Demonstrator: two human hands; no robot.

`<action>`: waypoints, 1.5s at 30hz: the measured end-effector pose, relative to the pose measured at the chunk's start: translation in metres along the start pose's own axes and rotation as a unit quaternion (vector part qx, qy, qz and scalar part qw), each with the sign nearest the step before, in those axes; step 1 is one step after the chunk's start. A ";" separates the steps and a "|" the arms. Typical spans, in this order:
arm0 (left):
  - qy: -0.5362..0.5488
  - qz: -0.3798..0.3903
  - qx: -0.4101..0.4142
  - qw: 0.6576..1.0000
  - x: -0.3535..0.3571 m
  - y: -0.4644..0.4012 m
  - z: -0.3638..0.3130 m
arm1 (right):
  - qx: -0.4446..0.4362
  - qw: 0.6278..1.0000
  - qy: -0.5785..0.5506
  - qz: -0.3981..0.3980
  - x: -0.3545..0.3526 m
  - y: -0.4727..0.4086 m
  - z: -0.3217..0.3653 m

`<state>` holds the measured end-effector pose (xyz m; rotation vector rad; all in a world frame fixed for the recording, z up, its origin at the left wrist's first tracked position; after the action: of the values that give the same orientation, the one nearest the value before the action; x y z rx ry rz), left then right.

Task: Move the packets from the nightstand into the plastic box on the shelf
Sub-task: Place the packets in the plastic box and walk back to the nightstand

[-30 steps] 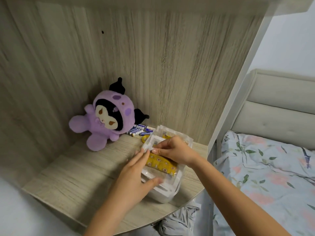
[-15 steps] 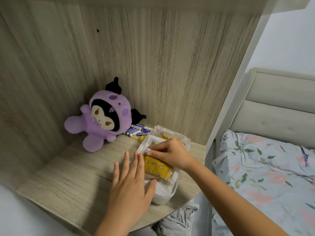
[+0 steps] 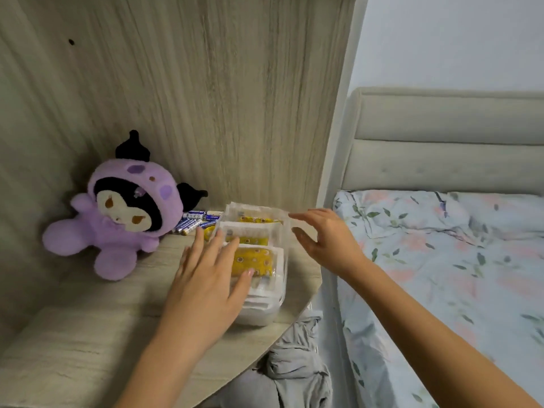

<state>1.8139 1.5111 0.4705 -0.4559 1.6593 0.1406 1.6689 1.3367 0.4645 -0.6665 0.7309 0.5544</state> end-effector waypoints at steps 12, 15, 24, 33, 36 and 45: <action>0.041 0.111 0.392 0.912 0.050 0.034 -0.182 | 0.368 0.907 0.173 -0.113 -0.091 0.286 -0.034; 0.015 0.139 0.477 0.868 0.061 0.066 -0.233 | 0.464 0.852 0.199 -0.139 -0.114 0.379 -0.022; 0.001 0.172 0.669 0.723 0.073 0.224 -0.377 | 0.642 0.698 0.176 -0.263 -0.137 0.611 0.061; 0.018 0.178 0.767 0.616 0.070 0.450 -0.494 | 0.736 0.563 0.163 -0.339 -0.164 0.838 0.161; 0.045 0.173 0.787 0.590 0.065 0.528 -0.530 | 0.748 0.544 0.161 -0.344 -0.174 0.901 0.180; 0.043 0.211 0.781 0.586 0.081 0.644 -0.606 | 0.768 0.534 0.146 -0.322 -0.200 1.018 0.195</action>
<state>1.0070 1.8685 0.3711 1.3125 1.3269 -0.9845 0.9527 2.1060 0.3667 0.7260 0.8990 -0.9772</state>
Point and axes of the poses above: each hand's wrist, its own y-axis away from the middle knuckle, its own x-axis out of the palm, z = x × y, the point moved 4 cm from there along -y, towards the middle knuckle, and after that the axes turned 9 degrees about -y, right-handed, at the moved point
